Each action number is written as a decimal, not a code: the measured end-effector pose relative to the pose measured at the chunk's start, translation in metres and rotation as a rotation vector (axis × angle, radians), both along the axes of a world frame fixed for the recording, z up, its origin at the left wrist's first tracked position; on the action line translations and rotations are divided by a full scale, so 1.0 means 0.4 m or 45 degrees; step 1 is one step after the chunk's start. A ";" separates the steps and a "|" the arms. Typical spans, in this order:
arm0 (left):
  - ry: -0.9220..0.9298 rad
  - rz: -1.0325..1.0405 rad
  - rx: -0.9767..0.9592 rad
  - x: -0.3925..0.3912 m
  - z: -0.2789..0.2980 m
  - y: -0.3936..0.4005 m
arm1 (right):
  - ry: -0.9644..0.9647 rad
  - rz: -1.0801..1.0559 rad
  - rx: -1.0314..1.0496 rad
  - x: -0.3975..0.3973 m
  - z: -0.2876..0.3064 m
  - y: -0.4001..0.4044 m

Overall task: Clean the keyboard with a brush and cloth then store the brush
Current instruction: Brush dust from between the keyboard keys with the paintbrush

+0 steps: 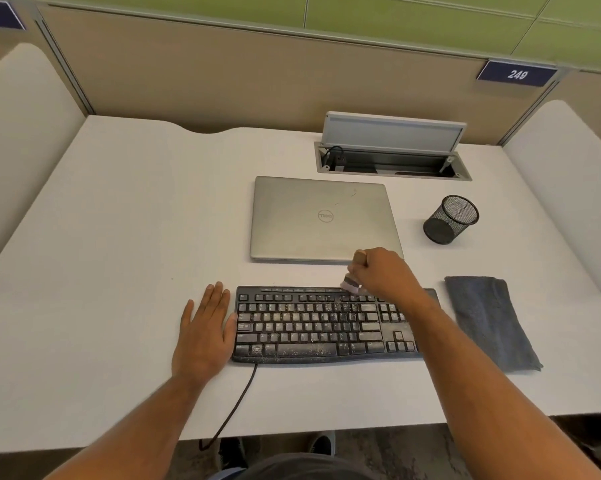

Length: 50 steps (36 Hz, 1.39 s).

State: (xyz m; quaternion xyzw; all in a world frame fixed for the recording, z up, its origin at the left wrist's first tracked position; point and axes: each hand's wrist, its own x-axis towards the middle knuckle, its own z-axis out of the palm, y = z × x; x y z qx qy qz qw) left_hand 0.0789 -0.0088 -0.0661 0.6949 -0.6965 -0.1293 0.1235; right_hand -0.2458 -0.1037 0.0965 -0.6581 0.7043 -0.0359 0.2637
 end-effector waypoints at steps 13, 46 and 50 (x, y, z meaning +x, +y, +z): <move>-0.017 0.001 0.006 0.002 -0.005 -0.004 | -0.249 -0.491 -0.229 0.028 -0.025 0.062; -0.018 -0.010 0.010 0.003 -0.006 -0.001 | -0.456 -0.525 -0.140 0.043 -0.052 0.078; -0.018 -0.009 -0.001 0.004 -0.005 0.001 | -0.307 -0.370 -0.109 0.045 -0.062 0.087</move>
